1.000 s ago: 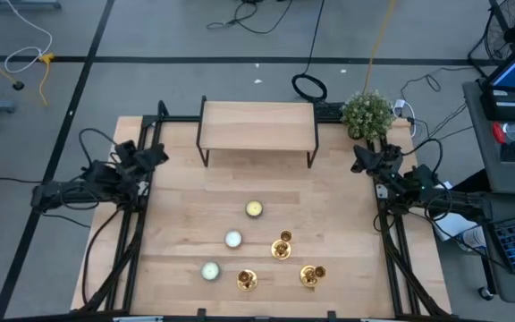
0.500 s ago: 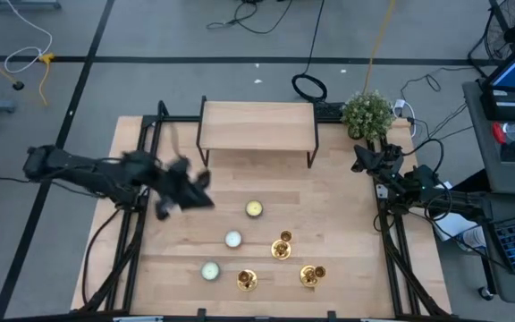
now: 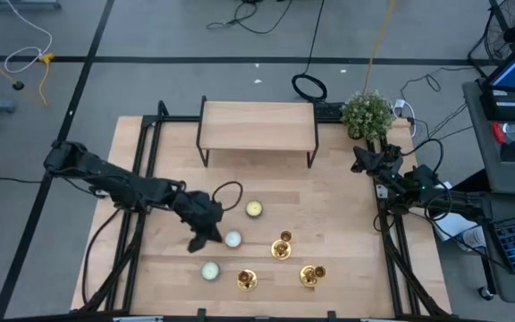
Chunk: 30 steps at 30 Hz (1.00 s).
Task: Pick & Place candle stick holders
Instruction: Put the top gold candle holder on the shelf
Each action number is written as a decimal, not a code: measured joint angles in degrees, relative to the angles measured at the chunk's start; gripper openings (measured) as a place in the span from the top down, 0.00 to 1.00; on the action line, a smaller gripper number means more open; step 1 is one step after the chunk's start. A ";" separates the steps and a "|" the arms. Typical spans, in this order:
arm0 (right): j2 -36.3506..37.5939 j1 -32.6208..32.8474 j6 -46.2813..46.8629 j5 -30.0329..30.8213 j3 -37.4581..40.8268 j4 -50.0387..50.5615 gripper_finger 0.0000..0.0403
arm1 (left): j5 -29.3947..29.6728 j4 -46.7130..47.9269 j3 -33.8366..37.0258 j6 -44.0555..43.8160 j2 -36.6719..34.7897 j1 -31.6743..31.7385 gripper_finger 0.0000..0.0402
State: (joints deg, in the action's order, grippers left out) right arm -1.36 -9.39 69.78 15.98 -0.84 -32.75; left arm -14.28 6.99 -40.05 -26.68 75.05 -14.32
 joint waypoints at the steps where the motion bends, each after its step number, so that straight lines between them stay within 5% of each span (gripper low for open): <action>1: -0.01 0.00 0.00 -0.22 0.00 0.00 0.98 | 3.14 -0.80 0.00 -1.07 0.78 -0.19 0.96; 6: 0.01 0.00 0.01 -1.23 0.00 0.00 0.98 | 13.04 -16.16 0.57 -6.50 3.42 -0.45 0.96; 13: 0.01 0.00 0.00 -1.16 0.00 0.02 0.98 | 13.38 -44.89 4.87 -17.08 11.42 0.52 0.96; 18: 0.01 0.00 0.00 -1.14 0.04 0.02 0.98 | 6.64 -48.07 4.87 -17.11 15.62 0.18 0.90; 23: 0.01 0.00 -0.02 -1.09 0.04 0.13 0.98 | 7.90 -49.73 3.98 -15.57 15.81 -0.65 0.69; 30: 0.01 0.00 0.41 -0.95 0.04 2.72 0.98 | 10.60 -40.63 -2.97 1.69 15.80 -1.89 0.44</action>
State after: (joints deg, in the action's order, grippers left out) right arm -1.34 -9.39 70.19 15.02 -0.80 -30.03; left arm -3.68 -33.64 -43.02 -24.99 90.85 -16.21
